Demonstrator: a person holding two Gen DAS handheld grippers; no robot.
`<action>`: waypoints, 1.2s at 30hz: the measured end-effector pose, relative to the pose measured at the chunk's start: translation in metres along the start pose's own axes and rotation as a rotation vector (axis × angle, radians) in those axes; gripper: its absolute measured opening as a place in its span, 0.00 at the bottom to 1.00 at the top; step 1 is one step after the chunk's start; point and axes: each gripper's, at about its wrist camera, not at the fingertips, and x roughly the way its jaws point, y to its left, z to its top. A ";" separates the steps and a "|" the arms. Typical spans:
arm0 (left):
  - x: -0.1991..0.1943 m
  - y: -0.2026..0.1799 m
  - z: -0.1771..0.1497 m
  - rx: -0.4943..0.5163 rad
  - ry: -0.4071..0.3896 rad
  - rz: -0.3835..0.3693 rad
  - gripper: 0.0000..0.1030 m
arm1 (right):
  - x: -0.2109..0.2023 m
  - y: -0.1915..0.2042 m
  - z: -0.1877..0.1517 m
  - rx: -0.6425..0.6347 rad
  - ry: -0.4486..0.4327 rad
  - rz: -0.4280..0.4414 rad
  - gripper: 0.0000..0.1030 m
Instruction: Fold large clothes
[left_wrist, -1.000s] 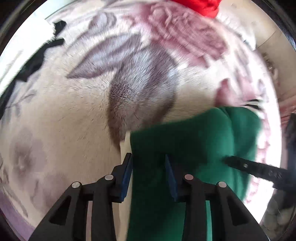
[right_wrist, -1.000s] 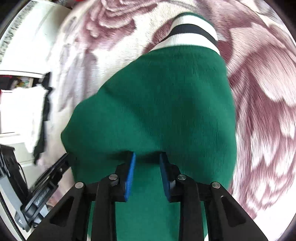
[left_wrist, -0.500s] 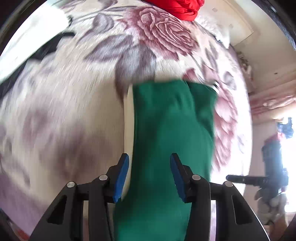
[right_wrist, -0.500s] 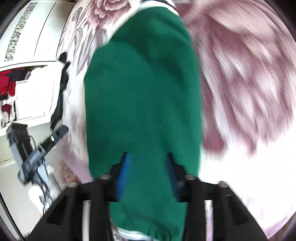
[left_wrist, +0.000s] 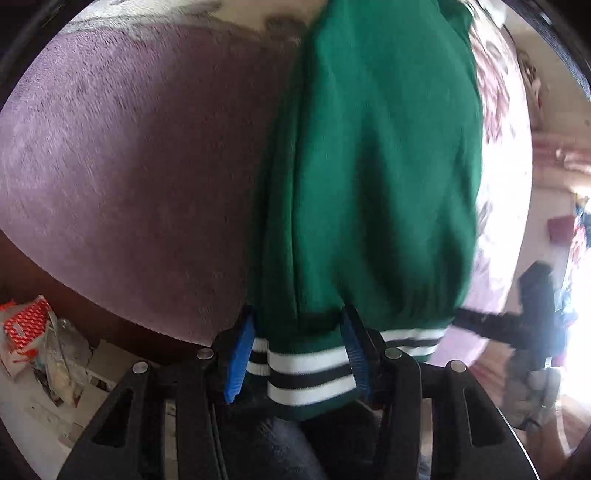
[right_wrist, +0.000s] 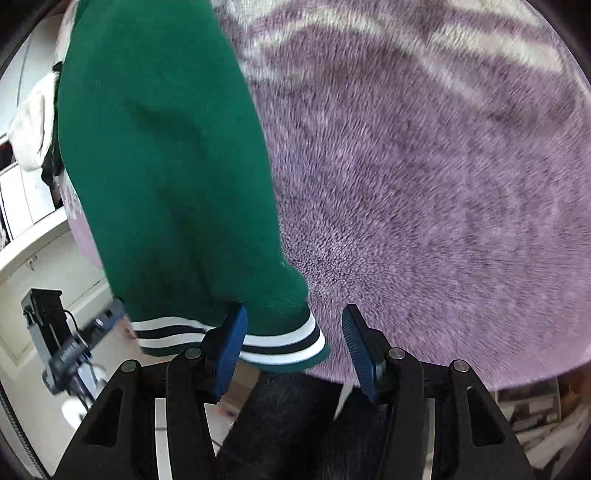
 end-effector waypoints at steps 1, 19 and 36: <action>0.004 -0.004 -0.006 0.004 -0.016 0.022 0.40 | 0.002 0.000 -0.005 0.008 -0.035 0.010 0.21; -0.003 0.008 -0.037 -0.017 -0.143 -0.001 0.15 | -0.020 -0.042 -0.035 0.054 -0.076 0.191 0.60; 0.018 0.045 -0.036 -0.086 -0.102 -0.143 0.18 | 0.001 -0.024 -0.029 0.049 -0.083 0.044 0.14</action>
